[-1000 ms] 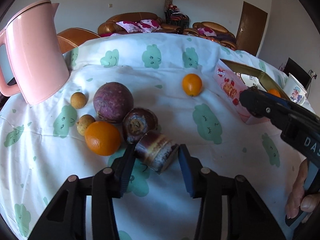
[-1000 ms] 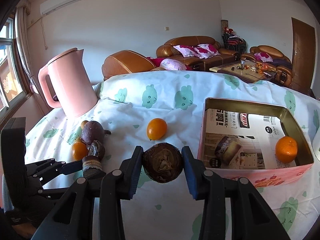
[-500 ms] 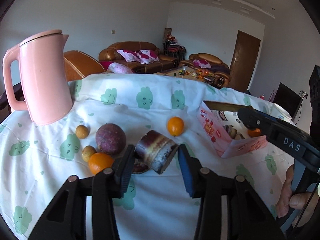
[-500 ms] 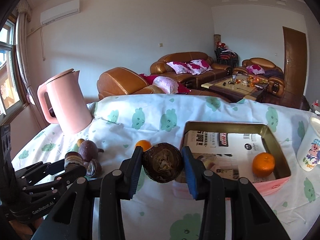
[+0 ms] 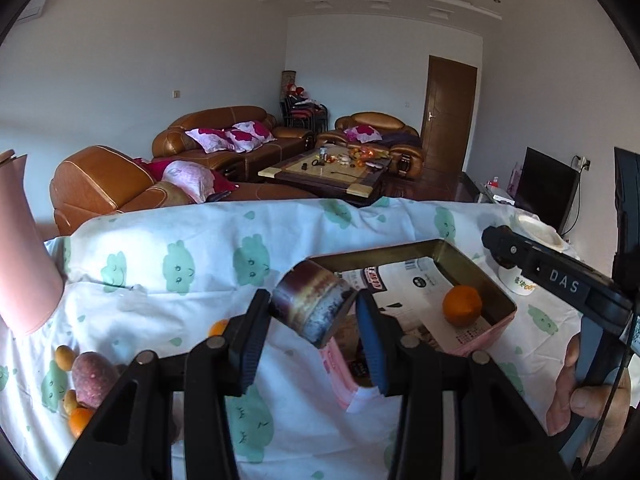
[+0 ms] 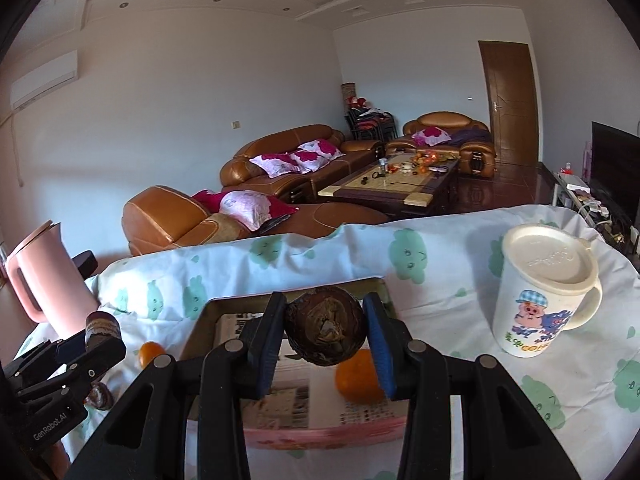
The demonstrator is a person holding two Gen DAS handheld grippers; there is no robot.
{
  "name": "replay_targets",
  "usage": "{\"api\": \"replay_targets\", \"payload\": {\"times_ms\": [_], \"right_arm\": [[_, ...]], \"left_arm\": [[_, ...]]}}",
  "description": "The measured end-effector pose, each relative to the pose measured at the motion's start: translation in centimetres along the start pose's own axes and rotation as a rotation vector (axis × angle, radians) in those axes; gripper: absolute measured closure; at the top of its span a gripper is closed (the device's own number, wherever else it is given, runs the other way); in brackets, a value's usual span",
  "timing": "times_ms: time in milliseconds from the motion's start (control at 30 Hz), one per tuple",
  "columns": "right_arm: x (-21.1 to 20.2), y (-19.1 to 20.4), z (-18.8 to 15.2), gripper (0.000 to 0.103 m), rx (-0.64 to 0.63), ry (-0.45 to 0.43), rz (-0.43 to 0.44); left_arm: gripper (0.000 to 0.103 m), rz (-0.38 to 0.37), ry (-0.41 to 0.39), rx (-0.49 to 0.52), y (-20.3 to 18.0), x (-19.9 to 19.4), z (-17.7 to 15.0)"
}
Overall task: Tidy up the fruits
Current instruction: 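Carry both items over the pink tin and release them inside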
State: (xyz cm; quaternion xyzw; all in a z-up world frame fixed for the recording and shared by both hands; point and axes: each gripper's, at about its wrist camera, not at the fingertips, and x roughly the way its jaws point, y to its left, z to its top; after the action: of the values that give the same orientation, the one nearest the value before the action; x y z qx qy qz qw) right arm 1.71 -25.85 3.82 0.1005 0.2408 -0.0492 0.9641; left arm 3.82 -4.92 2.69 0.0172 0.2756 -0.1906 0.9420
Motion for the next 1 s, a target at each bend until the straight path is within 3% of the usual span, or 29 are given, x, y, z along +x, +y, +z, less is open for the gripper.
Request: {"api": "replay_targets", "payload": {"times_ms": [200, 400, 600, 1000], "right_arm": [[2.8, -2.9, 0.1, 0.061, 0.080, 0.062, 0.013], [5.2, -1.9, -0.5, 0.061, 0.022, 0.120, 0.008], [6.6, -1.7, -1.1, 0.061, 0.007, 0.165, 0.024], [6.9, -1.9, -1.6, 0.058, 0.039, 0.200, 0.047]], "left_arm": [[0.058, -0.004, 0.037, 0.050, -3.8, 4.2, 0.8], [0.058, 0.005, 0.096, 0.094, -6.4, 7.0, 0.1], [0.058, 0.025, 0.138, 0.102, -7.0, 8.1, -0.4], [0.057, 0.040, 0.145, 0.083, -6.9, 8.5, -0.1]]}}
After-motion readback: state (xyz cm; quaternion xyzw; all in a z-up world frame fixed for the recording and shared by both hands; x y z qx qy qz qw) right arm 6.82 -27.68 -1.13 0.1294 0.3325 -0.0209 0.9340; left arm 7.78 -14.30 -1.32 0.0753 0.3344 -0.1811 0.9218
